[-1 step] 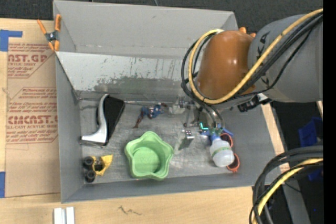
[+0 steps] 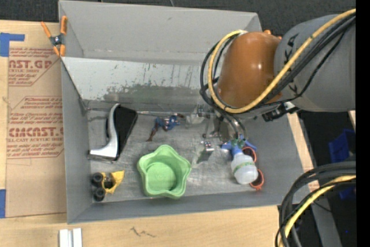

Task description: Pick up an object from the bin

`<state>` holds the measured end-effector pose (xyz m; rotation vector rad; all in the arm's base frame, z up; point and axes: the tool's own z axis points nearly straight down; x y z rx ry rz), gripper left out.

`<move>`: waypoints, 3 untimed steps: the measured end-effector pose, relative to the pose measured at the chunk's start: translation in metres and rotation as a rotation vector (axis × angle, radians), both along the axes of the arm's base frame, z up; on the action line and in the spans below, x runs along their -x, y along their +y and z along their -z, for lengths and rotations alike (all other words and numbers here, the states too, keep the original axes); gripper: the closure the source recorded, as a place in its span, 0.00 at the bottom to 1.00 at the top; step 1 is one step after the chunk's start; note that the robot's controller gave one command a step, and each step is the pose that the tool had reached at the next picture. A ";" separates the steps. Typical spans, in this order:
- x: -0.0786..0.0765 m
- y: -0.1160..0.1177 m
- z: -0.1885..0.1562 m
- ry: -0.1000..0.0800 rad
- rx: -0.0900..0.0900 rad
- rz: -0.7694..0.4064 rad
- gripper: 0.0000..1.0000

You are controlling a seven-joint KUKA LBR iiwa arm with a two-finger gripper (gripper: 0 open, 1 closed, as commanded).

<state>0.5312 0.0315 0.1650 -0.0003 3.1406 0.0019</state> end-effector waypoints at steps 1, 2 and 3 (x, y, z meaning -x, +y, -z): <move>0.002 0.018 0.023 -0.008 0.003 -0.089 0.00; 0.018 0.099 0.030 0.001 0.001 -0.323 0.00; 0.020 0.087 0.051 -0.001 0.001 -0.435 0.00</move>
Offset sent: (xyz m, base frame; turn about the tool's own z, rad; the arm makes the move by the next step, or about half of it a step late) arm -0.0184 0.0988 -0.0278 -0.3212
